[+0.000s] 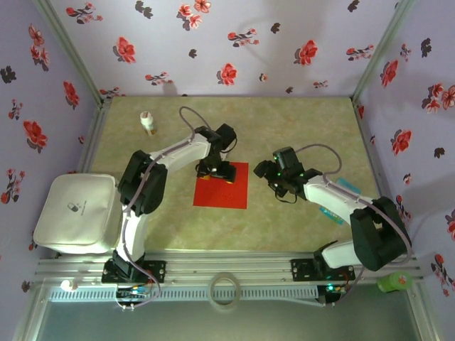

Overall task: Fold a paper plane with a square sheet of paper (pick it up from the middle)
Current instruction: First fold the square sheet of paper in half at the center of the table.

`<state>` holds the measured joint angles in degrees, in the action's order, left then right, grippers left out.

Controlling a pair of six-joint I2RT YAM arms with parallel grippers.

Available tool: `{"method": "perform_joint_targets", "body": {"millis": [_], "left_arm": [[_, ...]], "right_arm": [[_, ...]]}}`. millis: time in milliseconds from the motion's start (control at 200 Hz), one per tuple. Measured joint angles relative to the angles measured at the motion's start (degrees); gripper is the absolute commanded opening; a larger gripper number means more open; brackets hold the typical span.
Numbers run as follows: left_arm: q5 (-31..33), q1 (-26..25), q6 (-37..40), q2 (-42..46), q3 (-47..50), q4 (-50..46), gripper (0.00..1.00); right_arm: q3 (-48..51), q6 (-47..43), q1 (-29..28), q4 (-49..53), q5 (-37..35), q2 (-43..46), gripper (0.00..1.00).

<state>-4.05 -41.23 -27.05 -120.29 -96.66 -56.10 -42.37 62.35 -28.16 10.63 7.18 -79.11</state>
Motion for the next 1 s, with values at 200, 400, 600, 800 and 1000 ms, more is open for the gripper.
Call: {"method": "perform_joint_targets", "body": {"millis": [200,400,600,800,1000], "left_arm": [[1.1,-0.5,-1.2,-1.9,-2.1,-0.7,0.84],[3.3,-0.5,-2.4,-2.2,-2.3,-1.0,0.85],[5.1,-0.5,-3.4,-2.4,-2.3,-1.0,0.86],[6.0,-0.5,-4.6,-2.4,-2.2,-0.8,0.88],[6.1,-0.5,-5.7,-2.4,-2.2,-0.5,0.88]], "right_arm": [[1.5,-2.0,0.0,-1.4,1.0,0.6,0.99],[3.2,-3.2,0.0,-2.0,1.0,2.8,0.99],[3.2,-4.0,0.0,-2.2,1.1,3.2,0.99],[3.2,-5.3,0.0,-2.2,1.4,3.3,0.99],[3.2,-5.9,0.0,-2.3,2.8,3.3,0.99]]}}
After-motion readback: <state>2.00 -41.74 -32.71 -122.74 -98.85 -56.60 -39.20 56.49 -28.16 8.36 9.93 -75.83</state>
